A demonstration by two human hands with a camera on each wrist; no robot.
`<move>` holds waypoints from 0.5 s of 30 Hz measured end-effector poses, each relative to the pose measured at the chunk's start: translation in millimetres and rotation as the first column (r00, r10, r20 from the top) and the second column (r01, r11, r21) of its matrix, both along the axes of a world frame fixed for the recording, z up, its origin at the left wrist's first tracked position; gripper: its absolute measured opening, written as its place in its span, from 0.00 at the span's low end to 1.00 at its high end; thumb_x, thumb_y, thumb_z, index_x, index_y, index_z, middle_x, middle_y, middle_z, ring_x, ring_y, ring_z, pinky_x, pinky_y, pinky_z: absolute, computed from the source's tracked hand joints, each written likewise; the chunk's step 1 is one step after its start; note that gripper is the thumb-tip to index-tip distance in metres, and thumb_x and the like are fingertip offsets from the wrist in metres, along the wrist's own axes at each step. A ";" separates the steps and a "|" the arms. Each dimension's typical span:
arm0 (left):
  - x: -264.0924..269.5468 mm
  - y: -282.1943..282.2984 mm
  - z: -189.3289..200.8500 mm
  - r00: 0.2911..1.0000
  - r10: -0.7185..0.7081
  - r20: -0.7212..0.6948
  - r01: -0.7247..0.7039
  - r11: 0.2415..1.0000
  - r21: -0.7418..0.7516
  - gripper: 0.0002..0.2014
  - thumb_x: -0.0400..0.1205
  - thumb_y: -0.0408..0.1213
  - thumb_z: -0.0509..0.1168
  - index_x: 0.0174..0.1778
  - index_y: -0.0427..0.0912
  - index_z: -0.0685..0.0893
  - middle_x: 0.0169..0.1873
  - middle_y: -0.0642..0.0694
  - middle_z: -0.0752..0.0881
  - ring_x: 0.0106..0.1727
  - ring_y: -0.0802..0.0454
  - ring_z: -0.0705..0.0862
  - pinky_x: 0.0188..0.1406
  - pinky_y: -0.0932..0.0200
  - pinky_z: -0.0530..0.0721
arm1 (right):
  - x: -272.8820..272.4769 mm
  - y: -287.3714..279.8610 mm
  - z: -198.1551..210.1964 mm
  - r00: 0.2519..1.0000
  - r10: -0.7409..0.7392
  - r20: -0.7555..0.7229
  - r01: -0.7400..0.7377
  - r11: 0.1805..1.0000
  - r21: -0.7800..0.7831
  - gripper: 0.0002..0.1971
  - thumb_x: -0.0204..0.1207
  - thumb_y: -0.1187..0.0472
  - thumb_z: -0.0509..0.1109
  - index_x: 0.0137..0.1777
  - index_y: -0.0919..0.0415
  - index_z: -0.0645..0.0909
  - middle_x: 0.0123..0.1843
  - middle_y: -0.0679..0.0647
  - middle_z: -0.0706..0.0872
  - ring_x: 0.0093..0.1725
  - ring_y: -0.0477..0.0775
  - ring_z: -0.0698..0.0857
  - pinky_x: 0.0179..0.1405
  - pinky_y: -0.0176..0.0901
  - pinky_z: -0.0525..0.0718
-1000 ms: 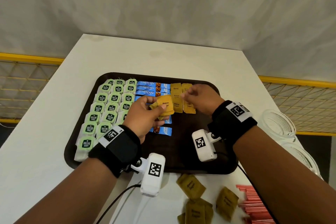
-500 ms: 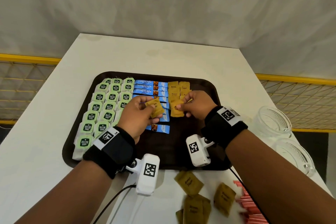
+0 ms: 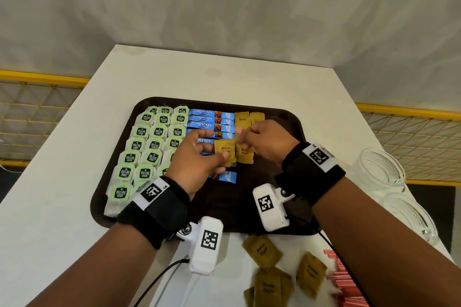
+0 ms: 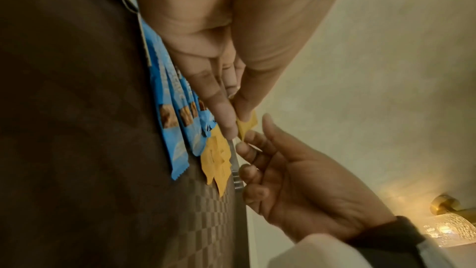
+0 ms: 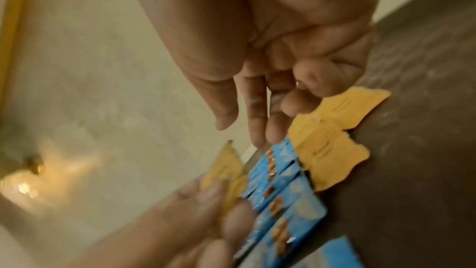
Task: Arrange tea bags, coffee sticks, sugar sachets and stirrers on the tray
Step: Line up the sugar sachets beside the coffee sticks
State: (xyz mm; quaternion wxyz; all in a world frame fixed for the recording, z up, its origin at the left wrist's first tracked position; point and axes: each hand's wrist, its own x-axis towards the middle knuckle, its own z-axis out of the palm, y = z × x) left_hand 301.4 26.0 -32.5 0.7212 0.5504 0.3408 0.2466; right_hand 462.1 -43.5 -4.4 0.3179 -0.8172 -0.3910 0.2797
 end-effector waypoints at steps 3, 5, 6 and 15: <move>5.2 -4.0 1.9 1.000 -0.029 0.003 0.029 1.000 0.008 0.24 0.76 0.23 0.72 0.64 0.42 0.73 0.45 0.36 0.90 0.38 0.42 0.92 0.30 0.61 0.87 | -7.2 -3.3 7.5 0.971 0.010 -0.239 -0.009 1.000 0.005 0.19 0.77 0.48 0.69 0.47 0.68 0.86 0.31 0.51 0.82 0.25 0.44 0.74 0.18 0.32 0.70; 7.6 -6.3 1.9 0.999 -0.042 0.004 0.042 0.999 0.007 0.24 0.76 0.23 0.72 0.65 0.42 0.73 0.45 0.34 0.90 0.38 0.41 0.91 0.30 0.60 0.87 | -7.0 -7.3 6.5 0.952 0.059 -0.300 -0.038 0.996 0.075 0.09 0.76 0.57 0.73 0.42 0.63 0.85 0.29 0.51 0.81 0.25 0.43 0.76 0.19 0.30 0.72; 8.6 -7.7 1.8 0.999 -0.048 0.007 0.048 0.999 0.004 0.25 0.76 0.23 0.72 0.65 0.41 0.73 0.46 0.32 0.89 0.38 0.41 0.91 0.30 0.60 0.87 | -6.1 -9.6 5.5 0.942 0.075 -0.326 -0.039 0.992 0.117 0.04 0.75 0.60 0.73 0.41 0.60 0.84 0.30 0.51 0.82 0.26 0.42 0.77 0.22 0.30 0.75; 10.6 -15.3 -1.3 0.997 -0.070 -0.046 0.071 0.997 0.026 0.20 0.80 0.32 0.69 0.67 0.41 0.72 0.45 0.41 0.87 0.44 0.45 0.91 0.38 0.58 0.89 | 26.7 -25.6 -8.9 0.997 -0.045 -0.069 0.051 0.995 0.089 0.06 0.75 0.64 0.73 0.38 0.55 0.80 0.34 0.56 0.84 0.25 0.46 0.81 0.24 0.35 0.81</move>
